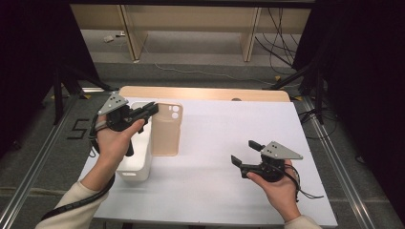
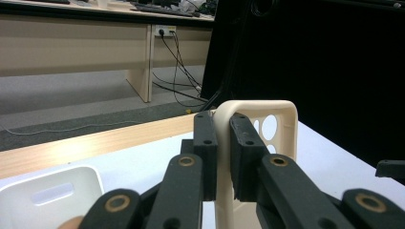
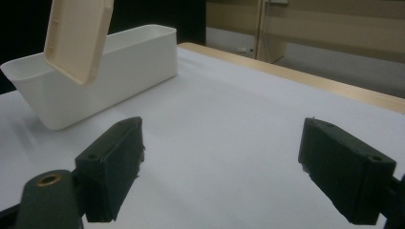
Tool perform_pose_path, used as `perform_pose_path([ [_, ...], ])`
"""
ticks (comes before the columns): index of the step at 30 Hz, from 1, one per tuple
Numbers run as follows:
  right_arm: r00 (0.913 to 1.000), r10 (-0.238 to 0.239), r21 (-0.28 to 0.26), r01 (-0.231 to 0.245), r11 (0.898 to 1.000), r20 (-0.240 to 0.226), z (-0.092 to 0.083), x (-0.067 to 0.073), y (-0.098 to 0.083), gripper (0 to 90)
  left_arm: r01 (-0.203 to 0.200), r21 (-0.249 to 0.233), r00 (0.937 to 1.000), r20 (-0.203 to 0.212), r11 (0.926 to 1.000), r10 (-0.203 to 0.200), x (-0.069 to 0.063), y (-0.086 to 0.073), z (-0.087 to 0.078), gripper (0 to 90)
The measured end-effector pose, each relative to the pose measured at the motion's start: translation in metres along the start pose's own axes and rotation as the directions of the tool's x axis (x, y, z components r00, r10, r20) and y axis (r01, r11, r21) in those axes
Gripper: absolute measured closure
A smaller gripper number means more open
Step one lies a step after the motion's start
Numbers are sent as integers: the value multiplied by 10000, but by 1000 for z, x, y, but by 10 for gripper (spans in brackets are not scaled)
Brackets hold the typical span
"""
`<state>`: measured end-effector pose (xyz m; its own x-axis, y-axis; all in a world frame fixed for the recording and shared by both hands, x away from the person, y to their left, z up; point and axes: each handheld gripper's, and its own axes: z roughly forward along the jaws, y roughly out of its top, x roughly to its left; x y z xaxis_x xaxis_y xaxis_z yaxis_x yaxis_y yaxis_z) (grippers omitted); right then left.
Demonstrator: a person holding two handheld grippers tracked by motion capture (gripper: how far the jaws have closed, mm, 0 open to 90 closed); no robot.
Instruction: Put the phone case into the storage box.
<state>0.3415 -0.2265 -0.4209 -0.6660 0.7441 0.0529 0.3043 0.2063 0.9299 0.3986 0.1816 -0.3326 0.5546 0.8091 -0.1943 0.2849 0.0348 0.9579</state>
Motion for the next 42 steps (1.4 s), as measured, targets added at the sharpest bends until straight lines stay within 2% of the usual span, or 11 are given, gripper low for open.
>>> perform_pose_path([
  [5, 10000, 25, -382, -26, 9993, -34, 1, -1, -2, 168, 3, -109, 10000, -37, 9999, -4, 4, 4, 0, 824],
  [6, 9999, 12, -371, -9, 9993, 100, 0, -1, -1, 168, -7, -147, 10000, -38, 9999, 7, 4, 4, 0, 824],
  [9, 9999, 148, -373, -148, 9992, -1, 0, -2, -2, 168, -2, -187, 10000, -27, 9998, 2, 6, 6, -1, 824],
  [26, 9998, 97, -260, -93, 9996, 152, -4, -4, -3, 168, -62, -246, 9997, -250, 9997, 56, 16, 14, -6, 824],
  [30, 9997, 92, -439, -82, 9990, 213, -2, -3, -4, 168, -75, -255, 9995, -312, 9996, 67, 19, 16, -8, 824],
  [42, 9997, 105, -433, -96, 9990, 203, -3, -3, -4, 167, -106, -311, 9989, -461, 9995, 91, 26, 19, -13, 824],
])
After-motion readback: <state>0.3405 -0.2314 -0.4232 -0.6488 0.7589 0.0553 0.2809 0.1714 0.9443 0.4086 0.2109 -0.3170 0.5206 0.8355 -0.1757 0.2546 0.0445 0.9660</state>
